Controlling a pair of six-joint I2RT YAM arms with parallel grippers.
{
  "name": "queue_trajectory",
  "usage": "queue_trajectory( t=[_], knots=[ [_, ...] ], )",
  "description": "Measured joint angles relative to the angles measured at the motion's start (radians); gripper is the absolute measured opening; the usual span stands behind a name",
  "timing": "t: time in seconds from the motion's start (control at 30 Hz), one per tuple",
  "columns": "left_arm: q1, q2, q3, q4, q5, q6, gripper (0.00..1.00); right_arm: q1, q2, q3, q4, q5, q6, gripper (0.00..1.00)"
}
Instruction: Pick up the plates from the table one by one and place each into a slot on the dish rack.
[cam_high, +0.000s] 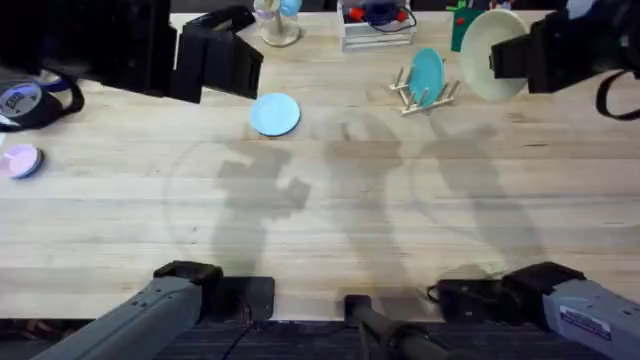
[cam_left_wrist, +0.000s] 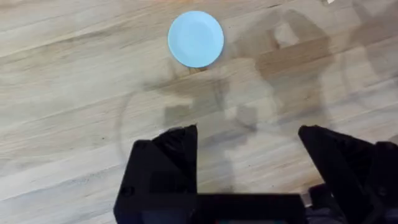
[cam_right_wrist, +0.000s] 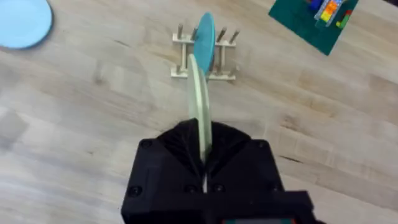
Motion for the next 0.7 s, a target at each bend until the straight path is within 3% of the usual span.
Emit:
queue_trajectory(
  t=[0.7],
  knots=[
    [0.0, 0.0, 0.0, 0.0, 0.0, 0.0, 0.992, 0.0, 0.054, 0.002, 0.084, 0.0, 0.12, 0.031]
  ],
)
